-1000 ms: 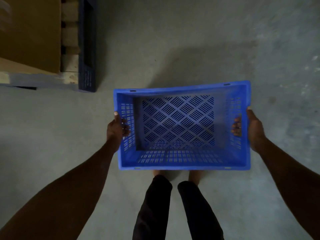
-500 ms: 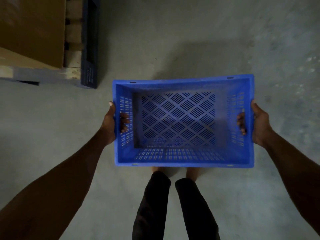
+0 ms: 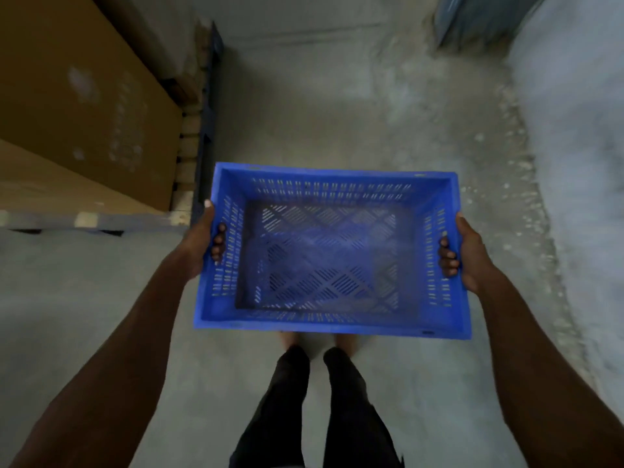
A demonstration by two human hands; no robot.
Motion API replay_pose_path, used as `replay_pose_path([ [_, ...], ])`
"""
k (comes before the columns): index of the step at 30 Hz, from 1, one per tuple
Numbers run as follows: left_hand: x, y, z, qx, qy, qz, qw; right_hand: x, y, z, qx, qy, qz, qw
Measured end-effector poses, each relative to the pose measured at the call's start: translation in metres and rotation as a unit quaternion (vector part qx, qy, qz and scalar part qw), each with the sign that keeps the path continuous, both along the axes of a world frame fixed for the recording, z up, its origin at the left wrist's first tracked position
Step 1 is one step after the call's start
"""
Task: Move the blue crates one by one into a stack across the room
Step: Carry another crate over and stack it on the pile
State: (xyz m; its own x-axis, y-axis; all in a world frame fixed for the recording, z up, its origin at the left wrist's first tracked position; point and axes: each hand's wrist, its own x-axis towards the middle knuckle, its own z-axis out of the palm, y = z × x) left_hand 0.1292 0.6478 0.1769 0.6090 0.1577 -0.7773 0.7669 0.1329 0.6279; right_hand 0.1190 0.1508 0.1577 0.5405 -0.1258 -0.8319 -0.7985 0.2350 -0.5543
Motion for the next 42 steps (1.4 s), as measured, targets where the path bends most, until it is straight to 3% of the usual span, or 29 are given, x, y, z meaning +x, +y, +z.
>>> replay_pose_path([
  [8, 0.005, -0.04, 0.149, 0.043, -0.092, -0.079, 0.992, -0.062, -0.041, 0.142, 0.053, -0.072, -0.043, 0.995],
  [15, 0.024, -0.079, 0.189, 0.04, -0.109, -0.179, 0.977, -0.142, -0.06, 0.194, 0.036, -0.086, -0.14, 0.986],
  [23, 0.028, -0.161, 0.21, 0.009, -0.115, -0.366, 0.923, -0.304, -0.036, 0.205, 0.033, -0.101, -0.32, 0.941],
  [28, -0.003, -0.231, 0.219, -0.001, -0.123, -0.492, 0.862, -0.428, 0.002, 0.212, 0.059, -0.128, -0.44, 0.887],
  [32, -0.055, -0.299, 0.226, -0.02, -0.125, -0.599, 0.791, -0.534, 0.043, 0.217, 0.033, -0.134, -0.542, 0.829],
  [37, -0.172, -0.378, 0.238, -0.043, -0.139, -0.708, 0.692, -0.665, 0.106, 0.221, -0.04, -0.091, -0.649, 0.755],
  [42, -0.318, -0.428, 0.246, -0.059, -0.153, -0.79, 0.591, -0.802, 0.182, 0.229, -0.04, -0.105, -0.734, 0.67],
])
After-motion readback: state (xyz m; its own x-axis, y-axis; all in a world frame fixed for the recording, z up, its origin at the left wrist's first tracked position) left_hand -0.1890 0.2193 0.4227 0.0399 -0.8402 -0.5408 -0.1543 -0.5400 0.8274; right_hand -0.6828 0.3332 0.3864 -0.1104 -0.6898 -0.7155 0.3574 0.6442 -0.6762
